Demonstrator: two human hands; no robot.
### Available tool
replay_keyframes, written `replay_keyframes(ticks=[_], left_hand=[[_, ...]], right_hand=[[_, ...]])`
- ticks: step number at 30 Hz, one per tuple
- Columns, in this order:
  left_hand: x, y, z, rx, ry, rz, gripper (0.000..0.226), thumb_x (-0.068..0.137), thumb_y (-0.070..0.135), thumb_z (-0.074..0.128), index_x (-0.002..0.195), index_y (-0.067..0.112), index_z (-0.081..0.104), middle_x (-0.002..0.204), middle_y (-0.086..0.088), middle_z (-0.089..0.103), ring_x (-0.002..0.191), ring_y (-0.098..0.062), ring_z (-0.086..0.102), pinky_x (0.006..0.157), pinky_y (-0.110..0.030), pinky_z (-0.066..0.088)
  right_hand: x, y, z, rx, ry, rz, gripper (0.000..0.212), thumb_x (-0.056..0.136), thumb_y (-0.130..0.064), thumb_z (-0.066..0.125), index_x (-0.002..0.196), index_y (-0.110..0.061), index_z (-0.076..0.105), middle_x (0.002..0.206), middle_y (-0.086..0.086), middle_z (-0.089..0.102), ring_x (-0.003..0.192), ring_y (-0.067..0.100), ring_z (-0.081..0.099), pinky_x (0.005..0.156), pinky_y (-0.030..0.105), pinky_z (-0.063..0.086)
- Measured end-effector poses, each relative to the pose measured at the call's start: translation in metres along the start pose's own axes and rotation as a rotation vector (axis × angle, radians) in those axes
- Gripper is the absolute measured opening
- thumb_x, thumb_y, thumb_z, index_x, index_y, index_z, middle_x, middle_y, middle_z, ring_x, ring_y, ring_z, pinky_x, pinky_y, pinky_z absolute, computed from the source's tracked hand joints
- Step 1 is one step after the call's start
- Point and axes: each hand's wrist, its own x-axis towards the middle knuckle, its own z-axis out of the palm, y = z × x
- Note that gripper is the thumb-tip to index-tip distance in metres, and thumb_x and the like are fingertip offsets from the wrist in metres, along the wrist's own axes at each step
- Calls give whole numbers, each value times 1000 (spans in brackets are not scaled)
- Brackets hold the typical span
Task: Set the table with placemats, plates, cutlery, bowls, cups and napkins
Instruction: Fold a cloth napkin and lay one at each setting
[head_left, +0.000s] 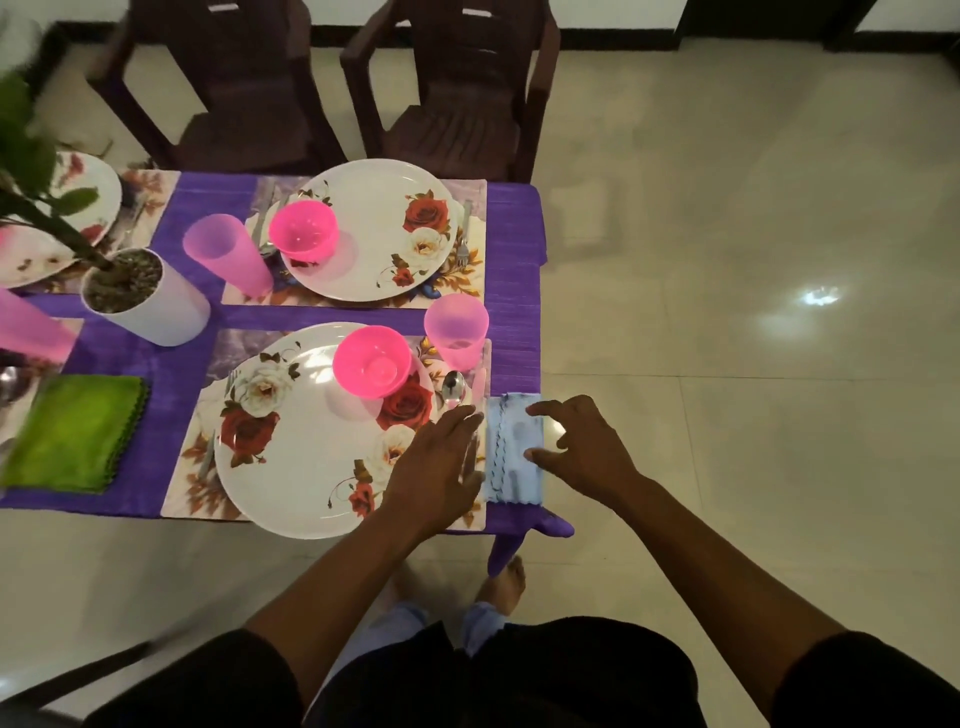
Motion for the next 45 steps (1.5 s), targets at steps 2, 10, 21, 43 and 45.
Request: replay_keyframes(ticks=[2, 10, 21, 43, 45], left_hand=[[-7, -1, -9, -43, 34, -48, 65, 96, 38, 69, 153, 25, 42, 160, 3, 44, 145, -20, 44, 117, -43, 43], [-64, -40, -41, -290, 349, -183, 33, 94, 25, 72, 126, 32, 70, 125, 14, 71, 100, -4, 66, 91, -24, 56], [-201, -149, -76, -422, 347, -503, 28, 97, 22, 66, 121, 35, 71, 110, 20, 72, 93, -1, 67, 85, -30, 59], [-512, -308, -48, -752, 674, -1224, 20, 93, 17, 66, 105, 32, 74, 97, 10, 74, 80, -1, 69, 67, -5, 46], [-528, -305, -26, -800, 720, -1303, 19, 89, 15, 70, 91, 34, 72, 84, 10, 75, 73, 4, 68, 70, -16, 52]], right_hand=[[3, -14, -7, 33, 77, -30, 39, 89, -38, 76, 126, -32, 64, 122, -3, 57, 84, 11, 63, 72, 20, 48], [16, -91, -9, 78, 152, -274, 18, 93, -16, 65, 104, -26, 76, 103, -12, 75, 77, 0, 62, 73, 15, 46], [2, -255, 83, -91, -209, -633, 17, 94, -24, 64, 107, -29, 76, 104, -12, 76, 90, 7, 67, 85, 31, 55], [-135, -556, 369, -507, -782, -1170, 19, 90, -32, 64, 106, -31, 74, 102, -9, 73, 89, 10, 66, 81, 30, 55], [-147, -560, 399, -555, -846, -1206, 19, 89, -29, 65, 105, -30, 74, 102, -7, 74, 91, 14, 68, 82, 31, 55]])
